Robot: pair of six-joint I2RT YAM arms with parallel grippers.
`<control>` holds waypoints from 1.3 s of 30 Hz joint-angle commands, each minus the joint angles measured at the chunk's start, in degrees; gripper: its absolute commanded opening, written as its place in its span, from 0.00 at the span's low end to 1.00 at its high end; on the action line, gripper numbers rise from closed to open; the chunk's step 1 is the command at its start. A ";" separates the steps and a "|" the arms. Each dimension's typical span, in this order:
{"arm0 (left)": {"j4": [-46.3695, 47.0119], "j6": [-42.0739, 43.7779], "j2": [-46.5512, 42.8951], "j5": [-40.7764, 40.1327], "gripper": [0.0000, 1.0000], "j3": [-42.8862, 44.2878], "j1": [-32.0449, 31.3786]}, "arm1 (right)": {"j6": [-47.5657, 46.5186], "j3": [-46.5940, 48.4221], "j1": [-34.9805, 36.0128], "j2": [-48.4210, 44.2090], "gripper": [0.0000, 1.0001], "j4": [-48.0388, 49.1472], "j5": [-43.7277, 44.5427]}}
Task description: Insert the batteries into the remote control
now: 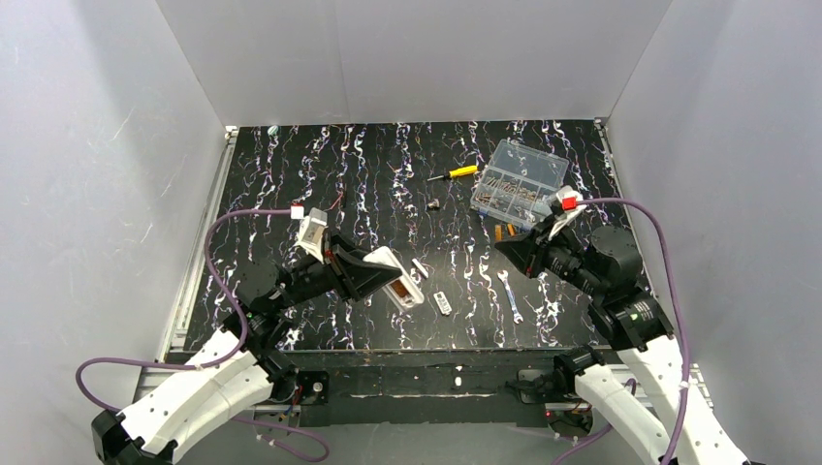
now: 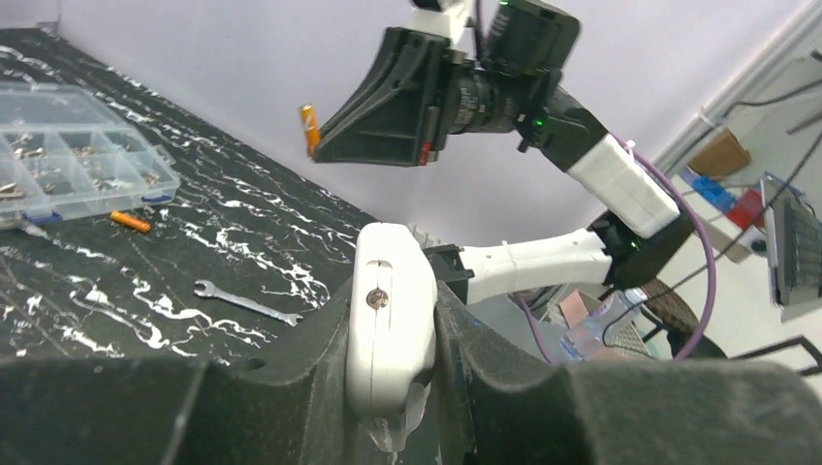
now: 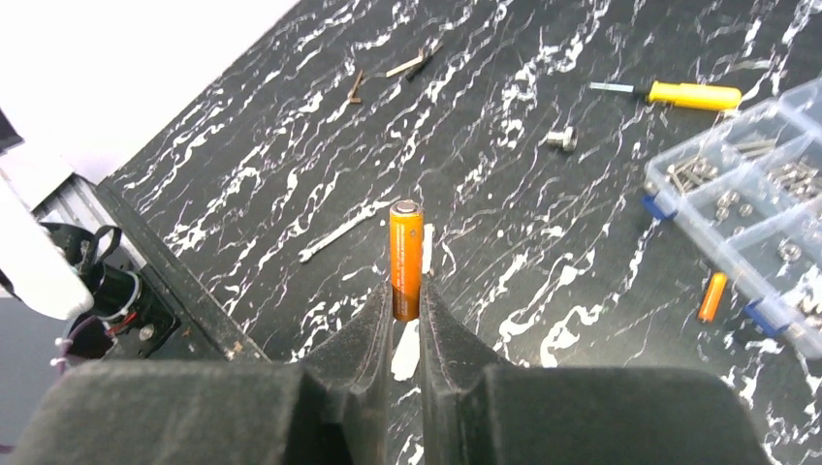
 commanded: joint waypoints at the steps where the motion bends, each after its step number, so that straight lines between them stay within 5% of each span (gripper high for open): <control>1: 5.41 -3.06 -0.46 -7.55 0.00 -2.70 -0.22 | -4.24 0.27 0.51 0.00 0.01 7.95 0.38; 5: 16.63 -10.06 2.90 -18.13 0.00 -8.93 -0.18 | -7.72 6.94 5.77 4.90 0.01 2.94 3.85; 9: 23.00 -15.43 7.18 -24.83 0.00 -11.64 -0.36 | -11.50 13.06 22.18 9.71 0.01 -2.88 16.87; 14: 28.47 -18.13 11.21 -27.78 0.00 -11.57 -1.92 | -6.57 20.97 30.47 14.60 0.01 -10.25 16.58; 26: 28.03 -28.12 16.15 -29.65 0.00 -9.80 -4.84 | -4.37 45.57 32.35 30.31 0.01 -38.76 8.64; 39: 27.51 -34.43 19.23 -28.98 0.00 -6.48 -5.91 | -3.47 52.45 35.06 39.66 0.01 -45.81 8.41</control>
